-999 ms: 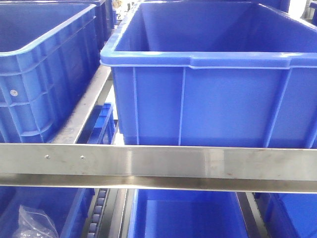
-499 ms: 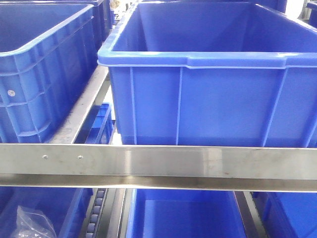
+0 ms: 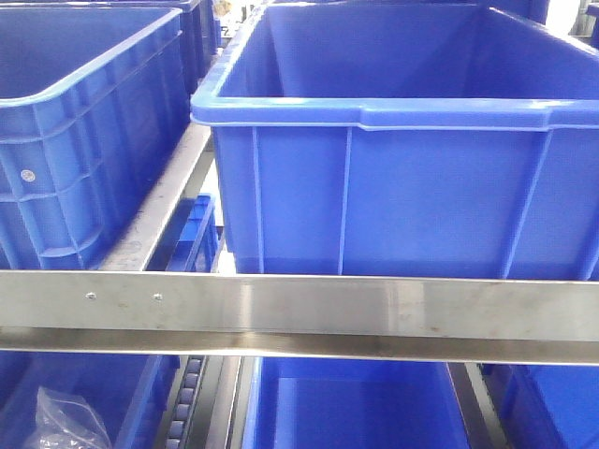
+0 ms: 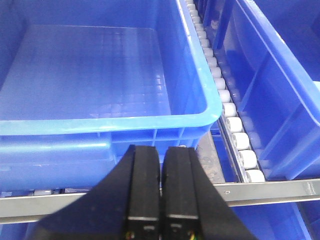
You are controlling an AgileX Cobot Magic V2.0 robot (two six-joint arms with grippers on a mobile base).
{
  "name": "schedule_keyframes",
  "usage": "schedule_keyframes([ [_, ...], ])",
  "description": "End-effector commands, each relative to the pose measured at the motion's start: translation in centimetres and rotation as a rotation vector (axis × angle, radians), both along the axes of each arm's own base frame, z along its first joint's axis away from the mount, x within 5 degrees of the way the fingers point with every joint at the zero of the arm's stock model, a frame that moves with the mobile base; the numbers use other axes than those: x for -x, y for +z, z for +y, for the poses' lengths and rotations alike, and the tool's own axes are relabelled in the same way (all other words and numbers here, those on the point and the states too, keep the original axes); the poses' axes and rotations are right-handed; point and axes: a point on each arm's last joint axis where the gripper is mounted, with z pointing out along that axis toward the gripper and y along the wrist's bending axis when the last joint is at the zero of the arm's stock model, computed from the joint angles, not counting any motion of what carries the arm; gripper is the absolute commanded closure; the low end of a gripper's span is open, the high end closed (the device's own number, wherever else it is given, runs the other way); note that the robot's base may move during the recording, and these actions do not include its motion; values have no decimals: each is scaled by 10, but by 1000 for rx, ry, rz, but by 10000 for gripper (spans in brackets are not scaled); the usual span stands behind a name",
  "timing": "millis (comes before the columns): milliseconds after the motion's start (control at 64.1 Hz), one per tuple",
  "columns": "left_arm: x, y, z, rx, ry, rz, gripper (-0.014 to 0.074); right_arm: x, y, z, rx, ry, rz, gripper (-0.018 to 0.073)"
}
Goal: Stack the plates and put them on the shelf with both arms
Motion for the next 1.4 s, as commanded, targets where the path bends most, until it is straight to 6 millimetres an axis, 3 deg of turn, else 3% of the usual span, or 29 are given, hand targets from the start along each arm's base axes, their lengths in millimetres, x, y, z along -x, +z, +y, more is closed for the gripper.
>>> schedule_keyframes([
  [0,-3,17,-1,37,2,-106,512,9,12,0,21,-9,-146,538],
  [94,-3,17,-1,37,2,-106,513,21,-6,0,24,-11,-211,538],
  [187,-3,17,-1,37,2,-106,512,29,-37,0,25,-12,-249,538],
  [281,-3,17,-1,37,2,-106,513,26,-69,0,26,-16,-263,538],
  [343,-3,17,-1,36,2,-104,512,24,-79,0,25,-15,-246,538],
  [1389,0,18,-1,39,-4,-113,513,24,-81,0,25,-13,-221,538],
])
